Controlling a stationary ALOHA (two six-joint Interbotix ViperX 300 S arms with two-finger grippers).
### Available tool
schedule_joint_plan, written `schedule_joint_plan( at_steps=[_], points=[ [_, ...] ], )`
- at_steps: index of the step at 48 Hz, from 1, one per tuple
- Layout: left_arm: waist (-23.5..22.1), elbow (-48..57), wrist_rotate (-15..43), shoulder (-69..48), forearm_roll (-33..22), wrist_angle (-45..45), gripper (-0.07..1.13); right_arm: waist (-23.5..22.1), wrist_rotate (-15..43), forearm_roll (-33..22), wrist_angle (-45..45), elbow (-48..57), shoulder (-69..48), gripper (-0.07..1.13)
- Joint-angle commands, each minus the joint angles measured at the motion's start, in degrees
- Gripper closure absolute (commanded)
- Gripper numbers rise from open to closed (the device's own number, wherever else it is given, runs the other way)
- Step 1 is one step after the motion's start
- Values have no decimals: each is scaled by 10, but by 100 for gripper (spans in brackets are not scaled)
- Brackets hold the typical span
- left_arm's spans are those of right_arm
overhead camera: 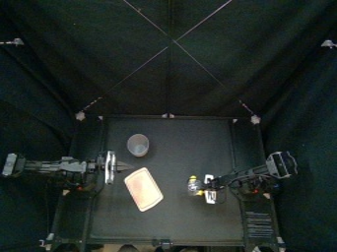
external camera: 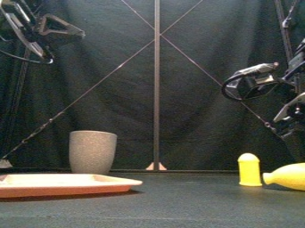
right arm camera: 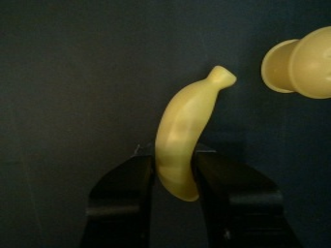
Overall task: Pick the banana then place it in the grey bowl
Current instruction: Place banana in the grey bowl
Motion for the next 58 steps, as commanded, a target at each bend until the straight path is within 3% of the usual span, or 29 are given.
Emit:
schedule_joint_plan(
  at_steps=[1, 11, 19, 24, 34, 51, 58],
  points=[
    [2, -6, 1, 3, 1, -4, 105, 5, -1, 15, -9, -22, -33, 62],
    [8, -5, 1, 3, 2, -5, 105, -8, -9, 4, -118, -79, -98, 62],
    [20, -6, 2, 3, 4, -11, 105, -128, -1, -76, -265, -121, -107, 62],
    [24, -8, 2, 3, 6, -11, 105, -195, -3, -97, -365, -145, -78, 62],
    [26, -9, 2, 4, 6, -11, 105, -245, -2, -99, -513, -217, 27, 60],
    [29, -10, 2, 3, 8, -11, 105, -243, -1, -95, -523, -433, 268, 49],
    [29, -11, 3, 3, 9, -12, 105, -245, -2, -96, -472, -516, 325, 45]
  ],
)
